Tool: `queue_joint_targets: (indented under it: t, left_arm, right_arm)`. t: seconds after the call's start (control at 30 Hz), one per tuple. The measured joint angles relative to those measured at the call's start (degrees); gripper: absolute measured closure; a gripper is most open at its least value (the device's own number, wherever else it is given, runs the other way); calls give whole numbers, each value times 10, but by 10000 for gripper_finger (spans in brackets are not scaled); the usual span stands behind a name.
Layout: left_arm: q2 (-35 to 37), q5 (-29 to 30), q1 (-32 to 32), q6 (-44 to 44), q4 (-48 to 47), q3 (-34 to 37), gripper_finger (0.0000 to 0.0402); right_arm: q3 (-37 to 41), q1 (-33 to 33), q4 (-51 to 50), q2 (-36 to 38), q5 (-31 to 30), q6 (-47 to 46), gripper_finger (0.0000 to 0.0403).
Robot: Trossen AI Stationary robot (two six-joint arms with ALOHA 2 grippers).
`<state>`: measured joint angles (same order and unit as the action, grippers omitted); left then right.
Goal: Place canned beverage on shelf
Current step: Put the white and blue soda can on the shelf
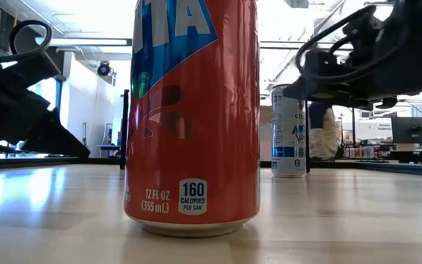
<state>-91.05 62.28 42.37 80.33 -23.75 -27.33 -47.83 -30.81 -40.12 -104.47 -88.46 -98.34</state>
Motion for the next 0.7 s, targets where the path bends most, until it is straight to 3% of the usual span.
queue_joint_targets:
  t: [0.33, 0.7]
  left_arm:
    - [0, 9, 0, -6, 1, 0, 2]
    - [0, 10, 0, -6, 1, 0, 2]
  right_arm:
    - [0, 37, 67, 0, 9, 75, 4]
    - [0, 89, 173, 0, 77, 227, 4]
